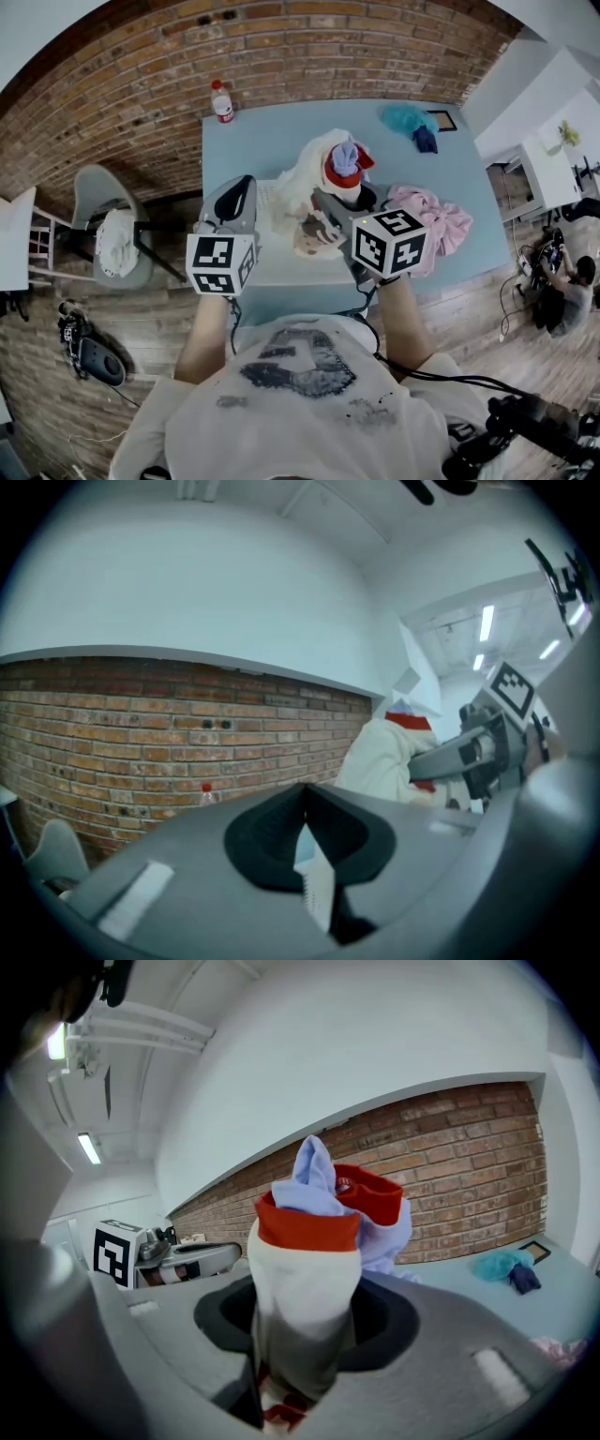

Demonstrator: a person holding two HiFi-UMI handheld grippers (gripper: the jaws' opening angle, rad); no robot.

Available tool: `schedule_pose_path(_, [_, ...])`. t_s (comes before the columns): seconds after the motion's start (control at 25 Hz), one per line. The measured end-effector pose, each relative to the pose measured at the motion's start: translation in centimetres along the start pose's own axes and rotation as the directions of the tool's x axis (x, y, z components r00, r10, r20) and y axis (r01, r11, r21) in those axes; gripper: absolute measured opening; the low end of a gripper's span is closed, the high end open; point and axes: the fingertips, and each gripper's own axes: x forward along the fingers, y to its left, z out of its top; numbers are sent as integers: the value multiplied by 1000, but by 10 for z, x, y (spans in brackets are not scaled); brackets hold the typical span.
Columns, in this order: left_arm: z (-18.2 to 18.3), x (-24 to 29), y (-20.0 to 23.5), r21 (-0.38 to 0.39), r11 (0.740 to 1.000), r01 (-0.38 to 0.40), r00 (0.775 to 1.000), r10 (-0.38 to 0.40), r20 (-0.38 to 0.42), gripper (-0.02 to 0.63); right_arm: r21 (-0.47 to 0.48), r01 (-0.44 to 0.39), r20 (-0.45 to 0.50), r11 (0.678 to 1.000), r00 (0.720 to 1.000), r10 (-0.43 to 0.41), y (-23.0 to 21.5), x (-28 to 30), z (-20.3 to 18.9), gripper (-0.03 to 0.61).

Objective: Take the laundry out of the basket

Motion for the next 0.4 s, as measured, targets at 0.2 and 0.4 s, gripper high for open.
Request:
schedule_pose_path(0.2, [1,2,2,4,1000,0,1000,0,2,-8,-3,-3,-2,1000,1000,3,1,2,1,187])
schedule_pose_path(0.4, [-1,5,3,3,1000,3,1000,-3,0,-8,-3,-10,-4,1000,1000,10,1,5,0,187])
